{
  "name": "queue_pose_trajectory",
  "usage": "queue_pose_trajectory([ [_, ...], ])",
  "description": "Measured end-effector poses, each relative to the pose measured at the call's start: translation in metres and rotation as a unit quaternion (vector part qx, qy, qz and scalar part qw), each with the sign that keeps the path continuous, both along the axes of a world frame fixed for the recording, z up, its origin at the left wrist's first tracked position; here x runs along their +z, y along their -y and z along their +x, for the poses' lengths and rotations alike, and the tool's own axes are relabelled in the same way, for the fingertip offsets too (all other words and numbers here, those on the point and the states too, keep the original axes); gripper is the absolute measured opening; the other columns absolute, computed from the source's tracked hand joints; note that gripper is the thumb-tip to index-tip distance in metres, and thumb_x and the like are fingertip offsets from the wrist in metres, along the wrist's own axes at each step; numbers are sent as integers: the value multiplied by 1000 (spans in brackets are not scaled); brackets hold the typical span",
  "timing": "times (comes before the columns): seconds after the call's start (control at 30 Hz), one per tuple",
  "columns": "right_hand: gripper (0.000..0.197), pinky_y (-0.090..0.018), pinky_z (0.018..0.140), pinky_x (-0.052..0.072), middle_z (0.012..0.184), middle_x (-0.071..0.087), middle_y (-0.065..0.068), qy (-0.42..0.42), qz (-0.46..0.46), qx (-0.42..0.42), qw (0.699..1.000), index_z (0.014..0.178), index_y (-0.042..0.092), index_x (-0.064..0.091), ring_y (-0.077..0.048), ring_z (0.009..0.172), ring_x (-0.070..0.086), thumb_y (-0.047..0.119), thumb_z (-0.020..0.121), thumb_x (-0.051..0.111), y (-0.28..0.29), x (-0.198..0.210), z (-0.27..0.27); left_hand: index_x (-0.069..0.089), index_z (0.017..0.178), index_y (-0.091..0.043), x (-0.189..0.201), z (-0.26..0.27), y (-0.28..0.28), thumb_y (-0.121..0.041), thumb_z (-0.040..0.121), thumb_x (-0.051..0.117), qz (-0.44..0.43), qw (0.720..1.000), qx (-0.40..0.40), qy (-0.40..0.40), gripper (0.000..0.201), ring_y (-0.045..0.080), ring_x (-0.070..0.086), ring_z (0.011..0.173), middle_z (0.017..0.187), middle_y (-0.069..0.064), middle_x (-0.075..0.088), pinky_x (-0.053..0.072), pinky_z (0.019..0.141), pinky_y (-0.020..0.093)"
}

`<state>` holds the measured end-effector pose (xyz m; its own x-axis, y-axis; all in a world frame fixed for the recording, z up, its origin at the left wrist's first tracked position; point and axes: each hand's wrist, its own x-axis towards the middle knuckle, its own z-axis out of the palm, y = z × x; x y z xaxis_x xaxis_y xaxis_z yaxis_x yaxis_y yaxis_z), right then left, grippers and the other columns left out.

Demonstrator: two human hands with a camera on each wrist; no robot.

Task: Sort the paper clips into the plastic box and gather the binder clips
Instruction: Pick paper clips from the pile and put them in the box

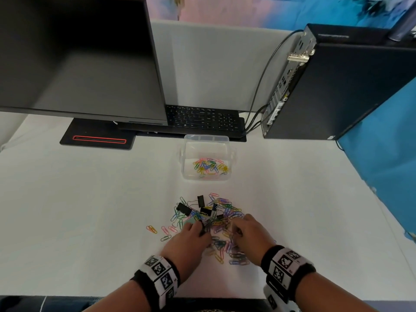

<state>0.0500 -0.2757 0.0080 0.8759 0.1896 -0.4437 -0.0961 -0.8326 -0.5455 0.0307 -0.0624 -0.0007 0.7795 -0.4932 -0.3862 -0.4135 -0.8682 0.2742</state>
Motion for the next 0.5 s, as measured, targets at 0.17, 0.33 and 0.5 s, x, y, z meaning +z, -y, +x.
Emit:
queue_pose_trajectory([
  [0.17,15,-28,61,48,88,58,-2,-61,9,-34,998,78,21,59,-21,75,59,7,79,55,15,3,9,49,104,-25,-2,6,-19,-2,72,56,-9,1000,10,4,40,22,51,86,104,2,47,53,59,35],
  [0.33,15,-45,59,58,77,65,-7,-107,77,-95,987,73,19,60,-27,62,65,4,77,61,27,11,20,50,90,-24,5,19,-30,-3,67,56,-3,1000,8,-13,32,25,56,74,95,3,52,46,51,34],
  [0.5,7,-40,56,59,74,63,-14,-140,154,-156,966,80,4,63,-22,51,62,-2,80,66,33,22,27,52,91,-25,8,20,-38,-9,70,53,-21,1000,11,-9,27,27,59,76,98,1,53,45,56,34],
])
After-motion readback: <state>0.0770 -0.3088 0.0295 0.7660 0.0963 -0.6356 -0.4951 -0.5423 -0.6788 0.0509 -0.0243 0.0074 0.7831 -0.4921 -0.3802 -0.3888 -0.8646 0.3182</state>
